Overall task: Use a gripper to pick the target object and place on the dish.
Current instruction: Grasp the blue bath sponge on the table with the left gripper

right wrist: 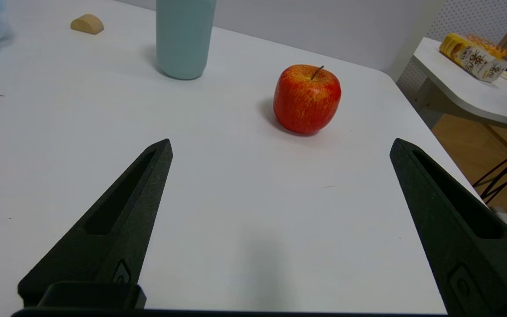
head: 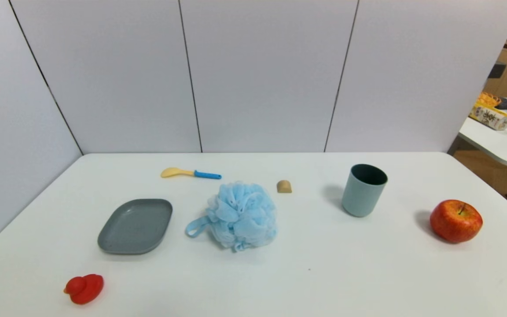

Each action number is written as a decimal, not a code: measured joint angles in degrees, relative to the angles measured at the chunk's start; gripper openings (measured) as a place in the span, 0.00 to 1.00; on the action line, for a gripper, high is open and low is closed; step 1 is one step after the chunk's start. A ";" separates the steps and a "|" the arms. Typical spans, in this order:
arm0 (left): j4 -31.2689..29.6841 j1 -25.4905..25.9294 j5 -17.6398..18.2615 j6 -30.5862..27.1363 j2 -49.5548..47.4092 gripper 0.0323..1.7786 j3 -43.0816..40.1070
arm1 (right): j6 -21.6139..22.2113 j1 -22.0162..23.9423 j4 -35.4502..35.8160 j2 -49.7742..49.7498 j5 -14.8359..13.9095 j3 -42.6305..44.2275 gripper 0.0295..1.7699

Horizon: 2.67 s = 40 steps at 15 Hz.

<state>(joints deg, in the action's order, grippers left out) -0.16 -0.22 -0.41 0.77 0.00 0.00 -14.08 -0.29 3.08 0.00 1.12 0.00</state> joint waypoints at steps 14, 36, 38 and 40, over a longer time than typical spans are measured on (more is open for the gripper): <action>0.00 0.04 -0.05 0.16 0.00 0.95 0.00 | -0.02 0.00 0.05 0.00 0.00 0.00 0.97; 1.32 -1.49 8.46 -13.41 49.09 0.95 65.90 | 0.00 0.00 0.05 0.00 -0.02 0.00 0.97; 4.90 -3.30 14.45 -13.91 55.83 0.95 73.14 | -0.02 0.00 0.05 0.00 0.00 0.00 0.97; 10.30 -6.61 19.83 -14.13 61.16 0.95 77.64 | -0.02 0.00 0.05 0.00 -0.02 0.00 0.97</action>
<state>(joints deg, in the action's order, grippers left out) 10.14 -6.83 19.42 -13.36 61.16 77.64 -14.10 -0.29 3.13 0.00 1.10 0.00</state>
